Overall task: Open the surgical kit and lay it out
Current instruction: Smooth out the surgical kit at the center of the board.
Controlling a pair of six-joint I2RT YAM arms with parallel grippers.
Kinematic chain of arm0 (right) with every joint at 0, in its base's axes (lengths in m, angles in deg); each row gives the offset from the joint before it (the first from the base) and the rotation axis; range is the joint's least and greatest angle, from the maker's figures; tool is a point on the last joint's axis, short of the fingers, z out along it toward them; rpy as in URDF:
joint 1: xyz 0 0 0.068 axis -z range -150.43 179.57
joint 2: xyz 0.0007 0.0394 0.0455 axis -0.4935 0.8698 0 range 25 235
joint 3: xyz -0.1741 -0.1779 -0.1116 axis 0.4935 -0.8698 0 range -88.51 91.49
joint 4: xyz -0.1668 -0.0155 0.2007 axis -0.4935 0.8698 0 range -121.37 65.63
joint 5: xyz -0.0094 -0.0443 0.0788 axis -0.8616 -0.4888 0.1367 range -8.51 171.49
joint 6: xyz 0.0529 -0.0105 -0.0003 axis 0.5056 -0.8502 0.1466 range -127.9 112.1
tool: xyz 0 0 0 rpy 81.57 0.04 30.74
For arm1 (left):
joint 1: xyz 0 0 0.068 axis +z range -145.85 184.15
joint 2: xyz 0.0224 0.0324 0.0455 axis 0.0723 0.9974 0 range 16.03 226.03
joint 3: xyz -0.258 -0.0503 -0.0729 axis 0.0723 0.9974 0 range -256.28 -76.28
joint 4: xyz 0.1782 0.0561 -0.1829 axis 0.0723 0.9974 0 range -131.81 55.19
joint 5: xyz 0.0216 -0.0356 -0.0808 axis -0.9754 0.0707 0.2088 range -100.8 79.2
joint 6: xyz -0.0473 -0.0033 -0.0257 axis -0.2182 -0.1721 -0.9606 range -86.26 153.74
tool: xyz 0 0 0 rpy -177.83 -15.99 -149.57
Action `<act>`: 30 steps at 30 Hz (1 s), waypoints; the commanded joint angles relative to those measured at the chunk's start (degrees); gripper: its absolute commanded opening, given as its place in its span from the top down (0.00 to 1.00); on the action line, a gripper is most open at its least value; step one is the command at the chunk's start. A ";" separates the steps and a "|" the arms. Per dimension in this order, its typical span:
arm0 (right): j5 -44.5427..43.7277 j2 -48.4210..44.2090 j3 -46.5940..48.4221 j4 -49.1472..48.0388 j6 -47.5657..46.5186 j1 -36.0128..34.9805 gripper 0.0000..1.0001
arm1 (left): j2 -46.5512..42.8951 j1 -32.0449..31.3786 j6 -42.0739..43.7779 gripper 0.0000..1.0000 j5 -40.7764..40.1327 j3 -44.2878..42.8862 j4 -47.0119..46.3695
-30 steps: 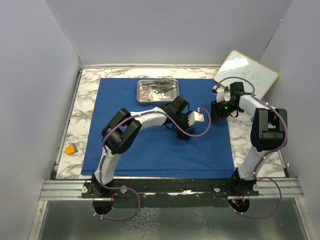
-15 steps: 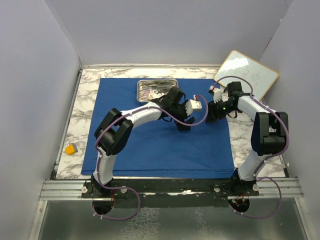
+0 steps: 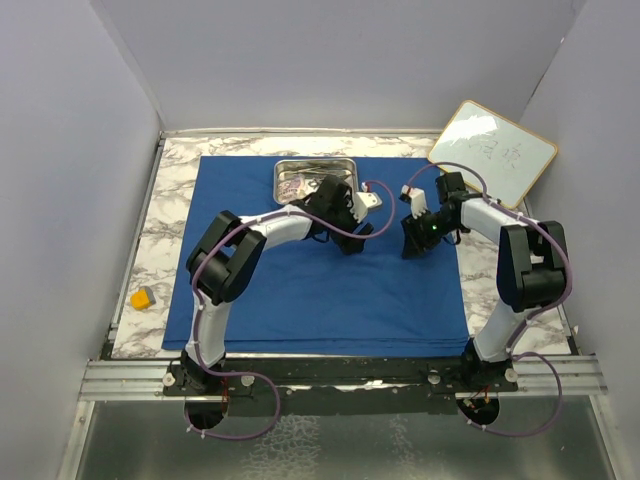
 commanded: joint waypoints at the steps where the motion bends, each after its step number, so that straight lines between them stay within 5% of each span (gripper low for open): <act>1: -5.04 1.23 -3.04 0.63 -3.03 0.11 0.57 | 1.24 -0.39 -1.40 0.27 -4.51 3.71 -2.49; 30: -17.84 -9.70 -13.23 6.72 -19.48 1.19 0.58 | 1.32 -0.34 -4.70 0.27 -11.08 10.08 -3.31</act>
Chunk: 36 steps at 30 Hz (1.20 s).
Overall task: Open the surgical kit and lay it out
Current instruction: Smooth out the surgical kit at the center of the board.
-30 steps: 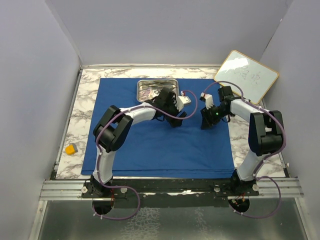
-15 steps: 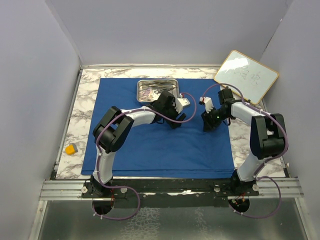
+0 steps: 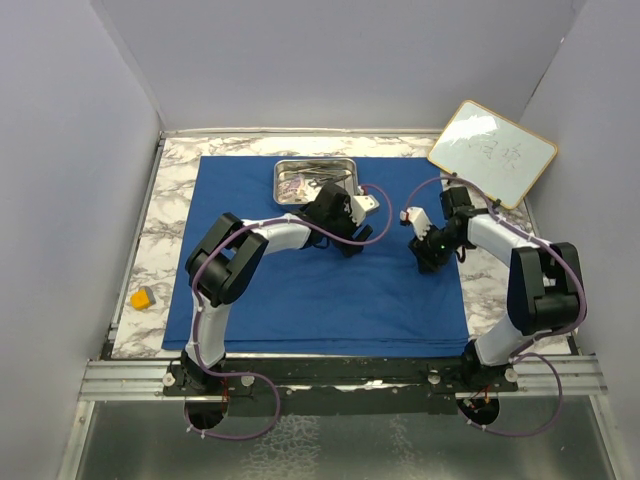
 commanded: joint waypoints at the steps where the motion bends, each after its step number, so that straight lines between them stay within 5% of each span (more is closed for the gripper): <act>1: -8.08 -1.32 -3.80 3.87 -2.57 1.50 0.58 | 1.28 0.43 -0.68 0.27 -4.36 3.15 6.61; 16: -9.62 -10.15 -1.83 14.29 -7.72 4.28 0.58 | -3.06 0.42 2.46 0.26 4.03 1.97 8.87; 23: 3.48 -7.59 9.87 19.56 -4.15 4.28 0.58 | -6.56 0.44 5.57 0.26 7.28 1.61 10.78; 36: 14.85 3.29 19.27 -2.07 13.01 0.30 0.58 | -13.92 0.99 9.56 0.26 4.36 8.00 9.51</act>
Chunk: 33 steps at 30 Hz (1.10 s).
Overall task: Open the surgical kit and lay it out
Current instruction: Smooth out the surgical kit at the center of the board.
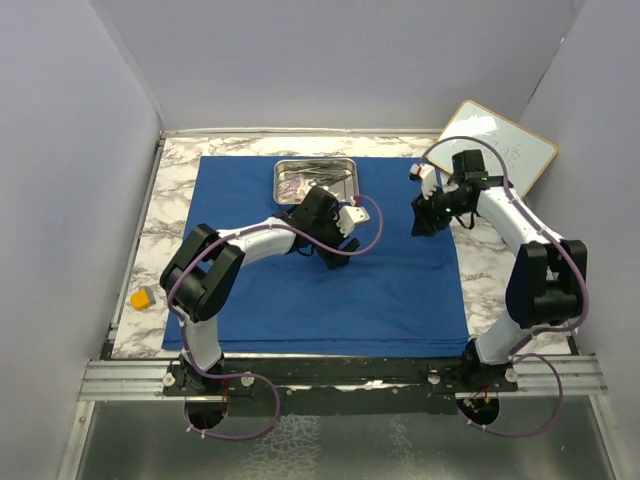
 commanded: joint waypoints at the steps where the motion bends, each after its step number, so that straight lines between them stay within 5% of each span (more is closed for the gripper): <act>1: 4.12 4.53 3.32 -10.63 7.79 -3.06 0.58 | -4.71 0.55 2.84 0.26 -0.41 2.71 -0.64; 17: 4.65 17.52 8.02 -20.30 15.14 -8.03 0.60 | -8.65 1.30 8.73 0.26 -9.15 9.52 -3.27; 33: 0.65 21.73 6.01 -19.70 13.61 -8.00 0.62 | -7.63 0.80 11.62 0.26 -5.09 15.02 2.12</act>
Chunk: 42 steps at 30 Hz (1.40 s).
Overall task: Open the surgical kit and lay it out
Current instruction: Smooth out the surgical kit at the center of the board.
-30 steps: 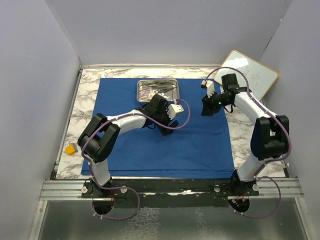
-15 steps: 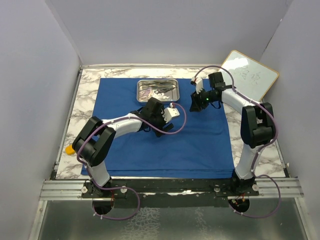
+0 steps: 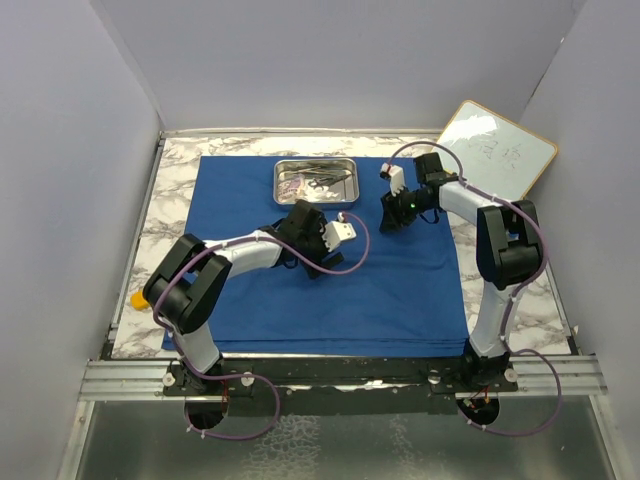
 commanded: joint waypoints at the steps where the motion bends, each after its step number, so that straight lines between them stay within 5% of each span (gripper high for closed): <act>1: -2.07 1.20 -0.62 -1.22 -0.70 -0.27 0.62 | -0.75 -0.37 2.91 0.26 0.99 3.66 4.46; 23: -6.97 5.08 -0.33 -0.09 -1.82 -0.28 0.64 | -1.24 -3.63 14.33 0.26 13.58 3.36 19.16; 33: -6.16 5.05 -0.25 0.27 -1.82 -0.16 0.64 | 0.34 -11.71 14.99 0.27 14.26 3.84 23.21; 42: -5.11 2.82 0.44 0.98 -2.01 -0.18 0.65 | 1.89 -13.01 17.97 0.27 20.72 -7.51 32.69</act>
